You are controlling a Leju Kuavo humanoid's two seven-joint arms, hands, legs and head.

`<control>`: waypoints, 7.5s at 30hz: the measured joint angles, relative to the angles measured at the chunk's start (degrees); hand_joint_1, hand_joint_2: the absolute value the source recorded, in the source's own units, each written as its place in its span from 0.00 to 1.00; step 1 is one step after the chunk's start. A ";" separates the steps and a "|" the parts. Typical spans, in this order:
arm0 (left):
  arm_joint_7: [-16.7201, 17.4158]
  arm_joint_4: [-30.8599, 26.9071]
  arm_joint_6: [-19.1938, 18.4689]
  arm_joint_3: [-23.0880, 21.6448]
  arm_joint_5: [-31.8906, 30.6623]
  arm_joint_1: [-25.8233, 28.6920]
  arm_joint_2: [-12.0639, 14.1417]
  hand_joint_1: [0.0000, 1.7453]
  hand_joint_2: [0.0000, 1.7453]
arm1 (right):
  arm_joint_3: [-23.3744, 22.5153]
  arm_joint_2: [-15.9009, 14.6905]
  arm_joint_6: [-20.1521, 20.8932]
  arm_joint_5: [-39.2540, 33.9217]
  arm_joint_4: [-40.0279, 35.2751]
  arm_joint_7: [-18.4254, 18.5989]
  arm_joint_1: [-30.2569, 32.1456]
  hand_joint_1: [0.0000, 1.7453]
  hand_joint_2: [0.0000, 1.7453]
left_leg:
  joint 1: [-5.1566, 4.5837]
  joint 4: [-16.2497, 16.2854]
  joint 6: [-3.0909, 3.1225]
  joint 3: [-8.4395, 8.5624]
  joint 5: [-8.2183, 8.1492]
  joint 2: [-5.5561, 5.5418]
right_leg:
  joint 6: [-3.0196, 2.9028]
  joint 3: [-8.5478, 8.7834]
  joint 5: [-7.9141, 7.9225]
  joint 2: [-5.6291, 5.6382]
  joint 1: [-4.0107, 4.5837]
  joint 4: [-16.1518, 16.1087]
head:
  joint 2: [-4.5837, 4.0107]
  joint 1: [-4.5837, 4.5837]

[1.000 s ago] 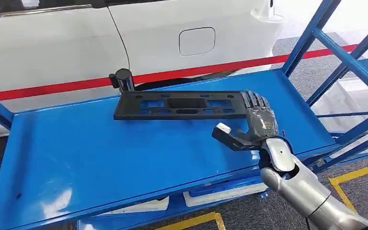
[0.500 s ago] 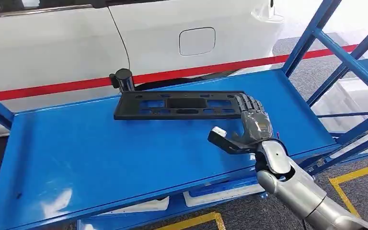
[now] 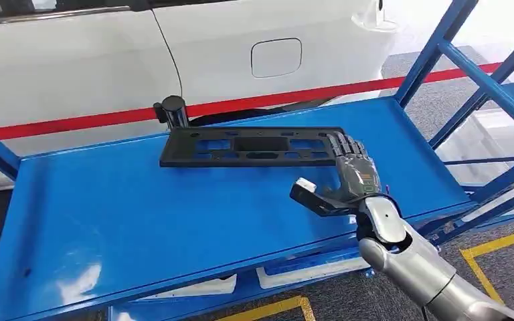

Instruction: Take the parts from the cabinet and place them on the table.

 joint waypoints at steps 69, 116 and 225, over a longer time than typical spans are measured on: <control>0.33 0.00 0.98 -1.42 -0.90 -0.30 0.39 0.00 0.00 | 0.50 -1.05 1.92 2.40 -2.58 0.26 1.40 0.00 1.00 | -0.29 0.32 0.31 -0.10 -0.18 -0.25 | 0.60 0.06 0.20 -0.07 -0.24 -0.35 | 0.00 -0.22; -0.22 0.00 1.18 -1.42 -0.37 -0.54 0.72 0.00 0.00 | -0.81 -1.79 2.21 2.93 -4.87 0.87 3.46 0.00 1.00 | -0.49 -1.64 1.03 2.05 -0.66 -0.06 | 0.96 -2.51 3.18 -0.13 -0.35 0.94 | 0.00 -0.41; -3.85 0.02 3.13 -1.42 3.23 -0.56 0.96 0.00 0.00 | -14.46 -6.07 -13.97 -26.14 -30.87 4.83 2.73 1.00 1.00 | -0.02 0.54 0.16 -2.42 1.92 0.28 | 0.41 2.31 -1.83 -0.62 -0.35 -0.62 | 0.00 0.13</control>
